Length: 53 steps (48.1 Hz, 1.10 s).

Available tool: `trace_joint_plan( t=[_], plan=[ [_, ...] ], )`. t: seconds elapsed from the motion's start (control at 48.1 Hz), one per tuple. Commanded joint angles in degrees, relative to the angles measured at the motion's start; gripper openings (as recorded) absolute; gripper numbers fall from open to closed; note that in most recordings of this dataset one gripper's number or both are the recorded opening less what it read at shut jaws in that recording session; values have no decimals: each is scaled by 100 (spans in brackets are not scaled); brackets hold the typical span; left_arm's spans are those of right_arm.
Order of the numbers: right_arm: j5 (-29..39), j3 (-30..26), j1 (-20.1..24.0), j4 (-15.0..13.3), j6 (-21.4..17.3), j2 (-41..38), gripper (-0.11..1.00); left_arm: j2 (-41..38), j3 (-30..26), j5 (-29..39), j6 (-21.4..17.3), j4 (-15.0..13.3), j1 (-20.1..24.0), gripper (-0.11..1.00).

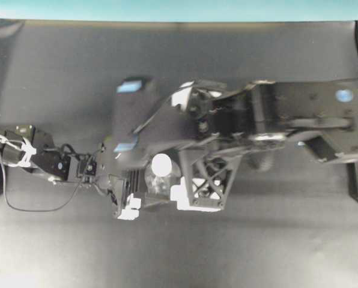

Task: Open the bottle cap by holding the bottle with the left arm and twisting the cap with the right arm.

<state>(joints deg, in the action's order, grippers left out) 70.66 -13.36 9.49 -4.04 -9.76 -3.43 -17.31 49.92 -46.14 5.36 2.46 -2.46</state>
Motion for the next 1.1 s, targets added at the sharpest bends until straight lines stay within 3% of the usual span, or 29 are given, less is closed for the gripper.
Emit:
trace_joint_plan(
  t=[0.0, 0.166, 0.354, 0.541, 0.686, 0.978, 1.082],
  plan=[
    [-501, 264, 26, 9, -202, 422, 85, -18, 35, 70, 35, 18, -26, 80],
    [-1608, 1116, 9, 9, -475, 984, 84, -18, 44, 70, 26, 18, -26, 80],
    [-2558, 2215, -70, 0, -1283, 1556, 84, -18, 44, 70, 35, 9, -26, 80],
    [-3173, 3015, -88, 0, -1802, 2224, 82, -18, 26, 193, 35, 9, -26, 80],
    [-3771, 3630, -79, 0, -1881, 2672, 81, 0, 26, 237, 35, 18, -26, 80],
    [-5713, 4711, -97, -18, -1872, 3155, 81, 9, 0, 264, 35, 18, -26, 80],
    [-5985, 4904, -123, -26, -1872, 3208, 81, 9, 9, 264, 35, 18, -26, 80]
  ],
)
